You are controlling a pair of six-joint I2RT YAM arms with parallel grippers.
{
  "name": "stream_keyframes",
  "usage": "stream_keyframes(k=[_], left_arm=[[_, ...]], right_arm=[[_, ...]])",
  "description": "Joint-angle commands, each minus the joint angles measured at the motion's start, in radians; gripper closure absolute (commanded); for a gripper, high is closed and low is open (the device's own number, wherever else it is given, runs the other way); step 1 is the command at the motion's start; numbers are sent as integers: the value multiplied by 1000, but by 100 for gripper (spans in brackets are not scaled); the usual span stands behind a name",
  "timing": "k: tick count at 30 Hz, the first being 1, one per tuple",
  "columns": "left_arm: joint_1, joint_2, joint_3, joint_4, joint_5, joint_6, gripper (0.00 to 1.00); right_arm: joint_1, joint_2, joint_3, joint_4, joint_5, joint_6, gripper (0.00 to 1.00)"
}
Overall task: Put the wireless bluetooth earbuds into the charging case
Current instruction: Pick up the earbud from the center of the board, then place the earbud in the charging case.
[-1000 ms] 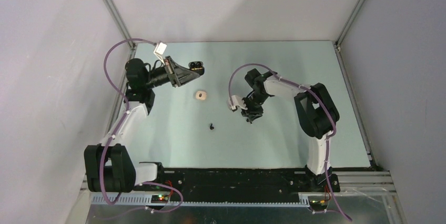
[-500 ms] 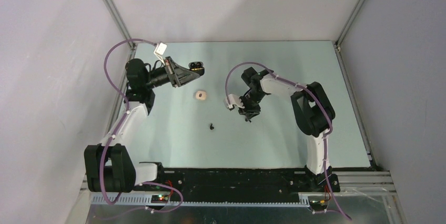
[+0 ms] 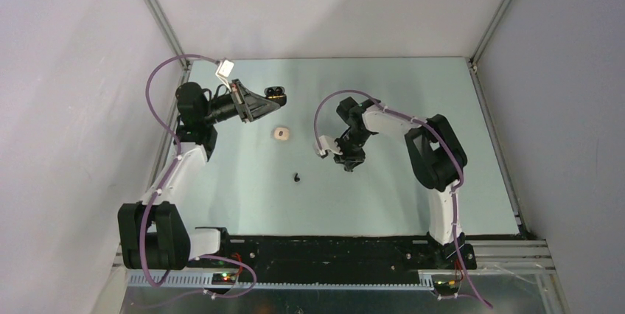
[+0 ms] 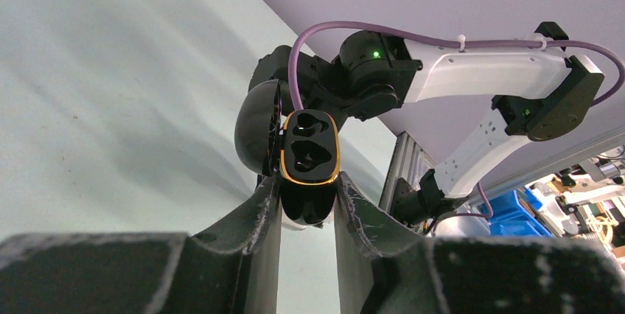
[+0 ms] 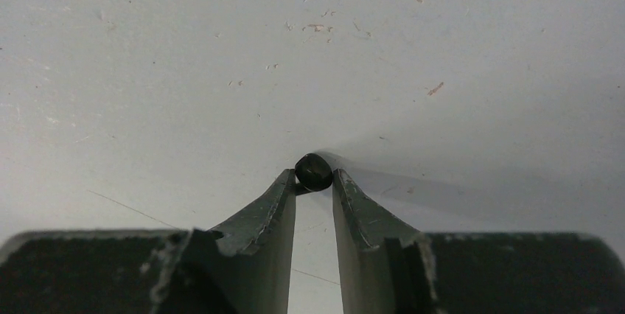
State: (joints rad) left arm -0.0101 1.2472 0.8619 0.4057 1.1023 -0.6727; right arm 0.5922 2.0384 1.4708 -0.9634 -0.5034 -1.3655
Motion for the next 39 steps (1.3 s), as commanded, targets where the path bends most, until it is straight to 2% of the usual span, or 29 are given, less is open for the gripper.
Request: stream_keyframes(k=[1,9,14,16,22,24,26,28,32,39], left_arm=[[7,-22,-8,23,9,19,100],[7,-14,-8,23,3,24,100],[3,12,7,21,-8,36,100],[-17,38,27,21,-5,52,100],[-125,157,132,21,12,100,100],[-157,195,175,27,26,111,100],[-190,224,212,33,56,130,100],[-219,244,241,38,105,157,100],[-253,286,283,44,194,183,100],[-259,319,325,45,265,202,100]], right_arm=[[14,14,36,-20,11,-14,72],[12,-24,19,11,-17,38,88],[-4,-229,-35,95,-89,131,93],[-15,-330,-54,145,-114,200,100],[-39,-615,-77,323,-142,430,100],[-37,-702,-103,429,-125,504,100],[-21,-802,-141,625,-76,571,100],[2,-847,-175,752,-13,619,100],[50,-862,-190,864,73,642,100],[77,-814,-191,932,101,611,100]])
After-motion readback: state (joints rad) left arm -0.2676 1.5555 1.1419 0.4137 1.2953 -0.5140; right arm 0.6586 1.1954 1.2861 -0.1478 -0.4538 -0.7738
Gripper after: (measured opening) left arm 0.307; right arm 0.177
